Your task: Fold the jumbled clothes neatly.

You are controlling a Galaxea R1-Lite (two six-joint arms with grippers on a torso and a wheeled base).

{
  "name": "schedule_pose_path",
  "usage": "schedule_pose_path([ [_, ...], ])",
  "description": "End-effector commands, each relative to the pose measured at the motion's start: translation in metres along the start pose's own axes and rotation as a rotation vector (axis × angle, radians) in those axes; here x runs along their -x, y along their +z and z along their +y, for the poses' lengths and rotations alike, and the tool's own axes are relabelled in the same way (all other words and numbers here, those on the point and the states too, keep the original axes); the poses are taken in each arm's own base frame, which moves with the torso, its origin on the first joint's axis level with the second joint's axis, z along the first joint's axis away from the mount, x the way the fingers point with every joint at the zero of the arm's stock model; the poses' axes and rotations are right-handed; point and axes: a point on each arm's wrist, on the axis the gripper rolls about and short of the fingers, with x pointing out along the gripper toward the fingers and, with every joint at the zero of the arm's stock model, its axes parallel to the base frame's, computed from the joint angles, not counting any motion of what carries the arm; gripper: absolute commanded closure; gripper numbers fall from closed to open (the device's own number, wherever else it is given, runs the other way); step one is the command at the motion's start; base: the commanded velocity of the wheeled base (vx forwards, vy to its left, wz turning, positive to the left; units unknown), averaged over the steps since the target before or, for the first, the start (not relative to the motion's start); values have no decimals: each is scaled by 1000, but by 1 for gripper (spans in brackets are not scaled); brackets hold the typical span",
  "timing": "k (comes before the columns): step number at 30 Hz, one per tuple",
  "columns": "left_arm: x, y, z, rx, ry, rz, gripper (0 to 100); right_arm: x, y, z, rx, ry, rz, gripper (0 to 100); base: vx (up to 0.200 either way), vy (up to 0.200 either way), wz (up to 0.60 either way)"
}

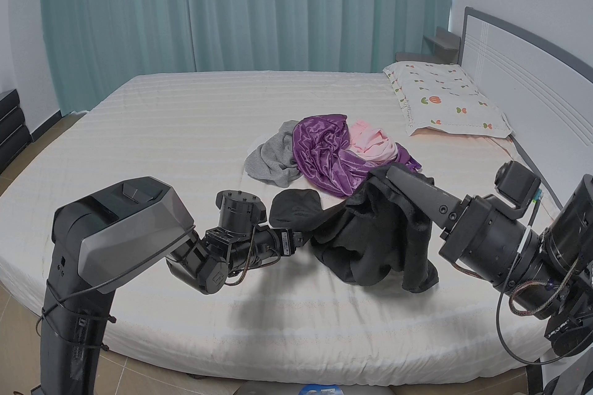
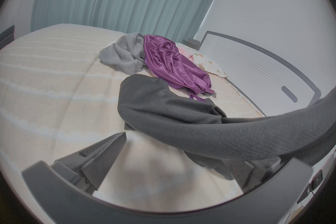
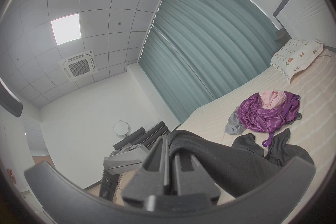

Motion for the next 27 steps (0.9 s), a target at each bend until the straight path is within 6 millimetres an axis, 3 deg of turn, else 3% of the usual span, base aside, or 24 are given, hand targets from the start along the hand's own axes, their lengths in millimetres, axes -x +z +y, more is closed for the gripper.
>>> schedule_pose_path([
  [1,-9,2,2,0,31,-32,100,2,2,1,-4,2,-6,100,0,0,0],
  [9,-10,4,2,1,39,-45,100,2,3,-5,-3,-20,-11,100,0,0,0],
  [16,7,15,5,15,82,-61,100,4,5,-21,8,-77,-10,100,0,0,0],
  [21,30,30,2,40,194,-134,100,0,10,-44,19,-154,-23,100,0,0,0],
  [22,49,41,-3,77,201,-165,100,-2,11,-56,24,-182,-21,100,0,0,0],
  [27,100,66,-16,128,183,-240,100,-14,16,-84,34,-254,-33,100,0,0,0],
])
